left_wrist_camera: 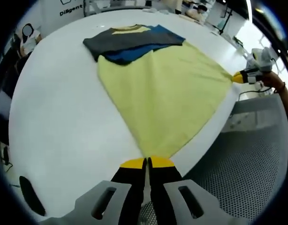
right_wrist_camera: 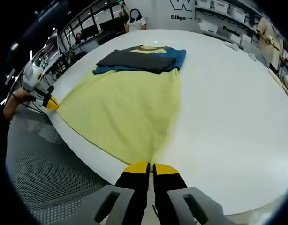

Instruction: Fold the garment on the visible template until the final outline fits inside the template.

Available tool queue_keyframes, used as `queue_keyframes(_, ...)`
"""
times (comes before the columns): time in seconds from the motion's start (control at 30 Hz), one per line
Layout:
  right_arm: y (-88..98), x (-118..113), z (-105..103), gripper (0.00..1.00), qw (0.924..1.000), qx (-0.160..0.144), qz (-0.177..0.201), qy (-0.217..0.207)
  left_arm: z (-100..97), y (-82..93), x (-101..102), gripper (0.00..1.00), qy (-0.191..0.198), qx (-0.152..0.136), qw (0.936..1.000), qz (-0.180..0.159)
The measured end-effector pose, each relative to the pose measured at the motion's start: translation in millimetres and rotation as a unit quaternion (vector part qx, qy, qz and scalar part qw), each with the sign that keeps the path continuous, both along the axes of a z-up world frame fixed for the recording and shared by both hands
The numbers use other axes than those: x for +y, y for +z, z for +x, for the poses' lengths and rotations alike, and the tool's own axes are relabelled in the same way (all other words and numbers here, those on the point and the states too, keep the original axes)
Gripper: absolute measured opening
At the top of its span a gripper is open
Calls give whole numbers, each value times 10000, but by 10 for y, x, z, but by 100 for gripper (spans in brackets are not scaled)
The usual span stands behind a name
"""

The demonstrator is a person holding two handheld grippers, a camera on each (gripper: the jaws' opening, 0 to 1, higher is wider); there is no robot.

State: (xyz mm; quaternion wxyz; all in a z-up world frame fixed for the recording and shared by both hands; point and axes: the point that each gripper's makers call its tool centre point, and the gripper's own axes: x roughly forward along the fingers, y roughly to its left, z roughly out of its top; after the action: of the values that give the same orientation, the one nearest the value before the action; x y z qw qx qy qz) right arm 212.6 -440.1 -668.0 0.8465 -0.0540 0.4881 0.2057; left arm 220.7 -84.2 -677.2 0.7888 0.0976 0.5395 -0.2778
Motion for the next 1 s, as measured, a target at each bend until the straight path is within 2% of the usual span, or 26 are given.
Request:
queue_keyframes(0.27, 4, 46, -142, 0, 9994, 135, -30, 310, -129, -11, 41, 0, -8, 223, 9997, 25)
queue_keyframes(0.77, 27, 72, -347, 0, 9981, 321, -84, 513, -315, -23, 66, 0, -118, 415, 9990, 148)
queue_keyframes(1.0, 11, 65, -411, 0, 9970, 423, -167, 620, -407, -11, 75, 0, 1, 515, 9986, 99)
